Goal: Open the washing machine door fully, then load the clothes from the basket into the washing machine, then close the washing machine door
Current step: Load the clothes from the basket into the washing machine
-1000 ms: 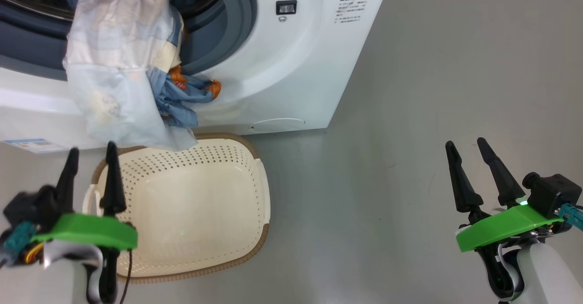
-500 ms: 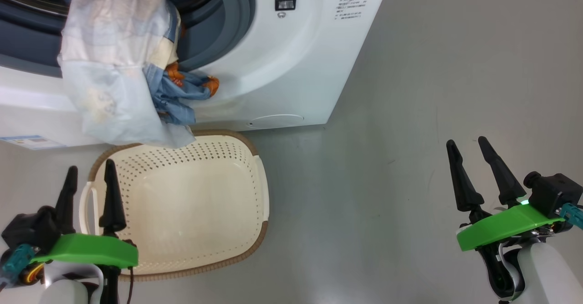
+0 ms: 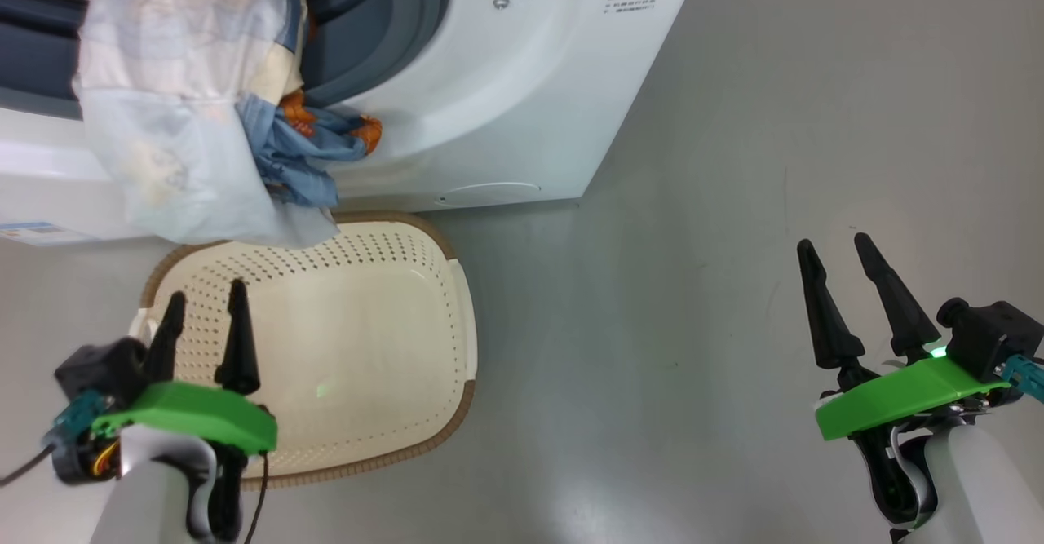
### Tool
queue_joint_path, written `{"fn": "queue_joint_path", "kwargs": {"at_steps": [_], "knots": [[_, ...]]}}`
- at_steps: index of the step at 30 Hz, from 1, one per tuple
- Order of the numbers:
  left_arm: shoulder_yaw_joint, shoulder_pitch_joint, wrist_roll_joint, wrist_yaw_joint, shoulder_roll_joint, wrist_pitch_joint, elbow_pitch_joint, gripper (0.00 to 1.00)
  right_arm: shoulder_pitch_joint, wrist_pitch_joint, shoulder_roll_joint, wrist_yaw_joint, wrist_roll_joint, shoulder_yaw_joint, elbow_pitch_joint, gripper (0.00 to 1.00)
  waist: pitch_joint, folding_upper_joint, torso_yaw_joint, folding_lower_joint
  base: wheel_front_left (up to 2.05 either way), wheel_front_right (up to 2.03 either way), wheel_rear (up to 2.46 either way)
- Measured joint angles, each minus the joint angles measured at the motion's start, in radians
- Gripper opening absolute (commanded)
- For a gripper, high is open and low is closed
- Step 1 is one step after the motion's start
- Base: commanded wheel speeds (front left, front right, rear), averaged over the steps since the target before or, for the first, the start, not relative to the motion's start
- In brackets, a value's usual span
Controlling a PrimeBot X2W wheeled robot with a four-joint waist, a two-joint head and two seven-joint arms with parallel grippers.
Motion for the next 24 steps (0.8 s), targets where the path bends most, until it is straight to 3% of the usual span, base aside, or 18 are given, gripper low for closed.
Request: {"fn": "queue_joint_path", "kwargs": {"at_steps": [14,24], "knots": [[-0.090,-0.204,-0.079,0.000,0.007,0.000,0.184,1.00,-0.036,0.000,0.004,0.000,-0.001,0.028,0.001,1.00,0.044,0.0001,-0.016,0.0000,0.00,0.00,0.00],[-0.170,-0.295,-0.138,0.000,0.021,0.000,0.214,1.00,-0.048,0.000,0.005,0.000,-0.001,0.036,0.002,1.00,0.062,0.0000,-0.035,0.0000,0.00,0.00,0.00]]}}
